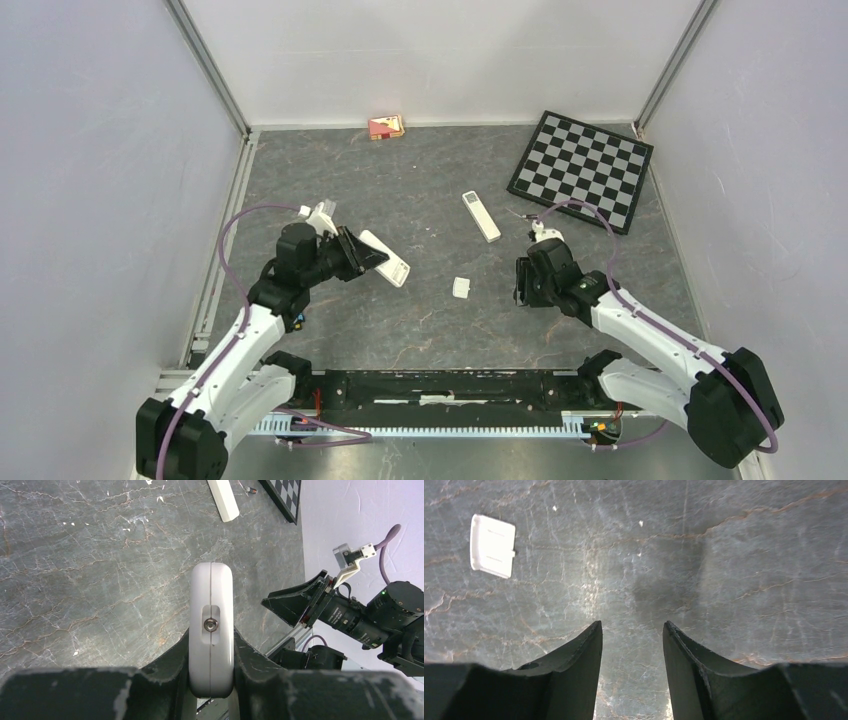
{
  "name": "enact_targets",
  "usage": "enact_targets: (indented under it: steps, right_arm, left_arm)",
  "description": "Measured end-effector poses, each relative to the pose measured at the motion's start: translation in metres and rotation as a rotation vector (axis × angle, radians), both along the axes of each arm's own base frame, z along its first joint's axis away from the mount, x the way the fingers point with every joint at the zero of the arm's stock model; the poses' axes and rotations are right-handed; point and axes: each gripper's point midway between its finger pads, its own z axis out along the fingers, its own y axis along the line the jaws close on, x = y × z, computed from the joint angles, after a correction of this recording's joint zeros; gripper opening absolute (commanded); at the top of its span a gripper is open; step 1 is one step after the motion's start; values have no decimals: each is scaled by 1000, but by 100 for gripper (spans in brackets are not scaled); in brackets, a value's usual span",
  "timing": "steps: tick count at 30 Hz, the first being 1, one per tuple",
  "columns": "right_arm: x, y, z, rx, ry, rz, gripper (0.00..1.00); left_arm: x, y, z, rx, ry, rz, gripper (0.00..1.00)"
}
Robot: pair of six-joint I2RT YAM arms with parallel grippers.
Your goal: Load the batteries into the remote control
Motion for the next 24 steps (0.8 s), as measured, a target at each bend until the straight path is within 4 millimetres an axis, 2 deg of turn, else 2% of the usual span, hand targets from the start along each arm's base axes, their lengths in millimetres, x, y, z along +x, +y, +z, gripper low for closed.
enact_targets:
  steps: [12, 20, 24]
  right_arm:
    - [-18, 9, -15, 69, 62, 32, 54]
    - [-12, 12, -9, 97, 16, 24, 56]
    - [-5, 15, 0, 128, -39, 21, 57]
  left_arm:
    - [-4, -1, 6, -4, -27, -20, 4]
    - [-11, -6, 8, -25, -29, -64, 4]
    - [-15, -9, 4, -36, -29, -86, 4]
